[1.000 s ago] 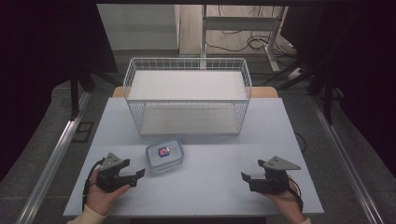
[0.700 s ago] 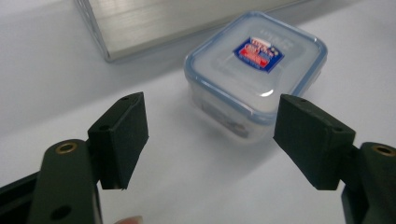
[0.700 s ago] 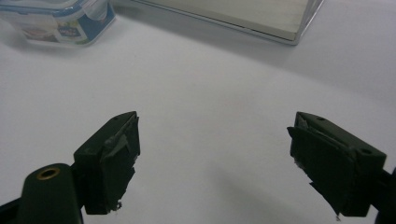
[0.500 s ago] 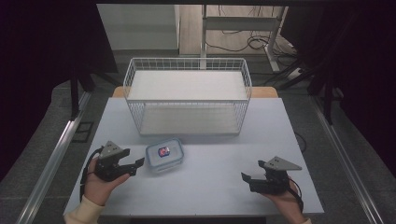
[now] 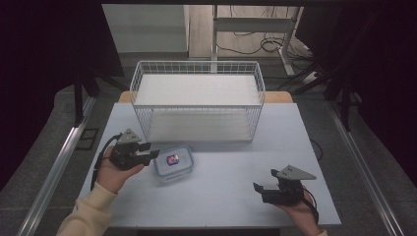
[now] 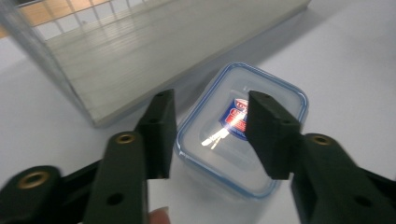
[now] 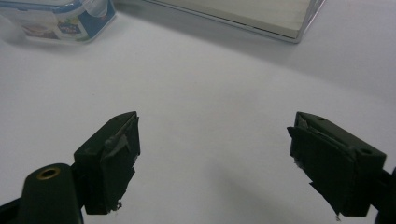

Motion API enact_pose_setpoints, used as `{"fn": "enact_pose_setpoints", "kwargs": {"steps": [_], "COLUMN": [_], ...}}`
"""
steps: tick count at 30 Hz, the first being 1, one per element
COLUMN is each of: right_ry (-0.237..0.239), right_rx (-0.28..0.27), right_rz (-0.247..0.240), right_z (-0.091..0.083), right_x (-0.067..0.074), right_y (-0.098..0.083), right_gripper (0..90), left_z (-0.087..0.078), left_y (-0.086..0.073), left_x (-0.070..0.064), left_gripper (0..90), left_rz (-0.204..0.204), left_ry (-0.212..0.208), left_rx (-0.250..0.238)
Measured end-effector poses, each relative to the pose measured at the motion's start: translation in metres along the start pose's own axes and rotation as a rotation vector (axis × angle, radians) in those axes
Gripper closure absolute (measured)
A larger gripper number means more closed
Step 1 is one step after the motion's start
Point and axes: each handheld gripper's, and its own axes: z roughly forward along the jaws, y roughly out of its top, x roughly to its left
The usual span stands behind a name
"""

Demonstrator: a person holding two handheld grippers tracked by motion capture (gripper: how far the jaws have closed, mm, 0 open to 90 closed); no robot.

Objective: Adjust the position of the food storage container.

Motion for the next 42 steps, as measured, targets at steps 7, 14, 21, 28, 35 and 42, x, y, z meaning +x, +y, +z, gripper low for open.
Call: {"fn": "enact_pose_setpoints", "kwargs": {"steps": [7, 14, 21, 28, 35, 42], "right_ry": [0.002, 0.005, 0.01, 0.01, 0.006, 0.007], "right_rx": [0.015, 0.022, 0.027, 0.025, 0.025, 0.026], "right_rz": [0.0, 0.01, 0.01, 0.011, 0.017, 0.022], "right_z": [0.002, 0.003, 0.004, 0.004, 0.003, 0.003], "right_x": [-0.001, -0.001, -0.001, -0.003, -0.002, -0.002], "right_y": [-0.002, -0.002, -0.002, -0.002, -0.002, -0.001], "right_gripper": [16.2, 16.2, 16.2, 16.3, 16.4, 16.4], "left_z": [0.024, 0.057, 0.083, 0.098, 0.102, 0.105], "left_y": [0.022, 0.032, 0.04, 0.039, 0.04, 0.044], "left_x": [0.006, 0.007, 0.005, 0.004, 0.001, -0.001], "left_gripper": [85.4, 89.7, 89.8, 89.9, 89.8, 89.9], "left_rz": [0.071, 0.116, 0.166, 0.175, 0.177, 0.21], "left_ry": [-0.037, -0.033, -0.021, -0.028, -0.035, -0.042], "left_rx": [0.056, 0.116, 0.152, 0.189, 0.194, 0.219]}}
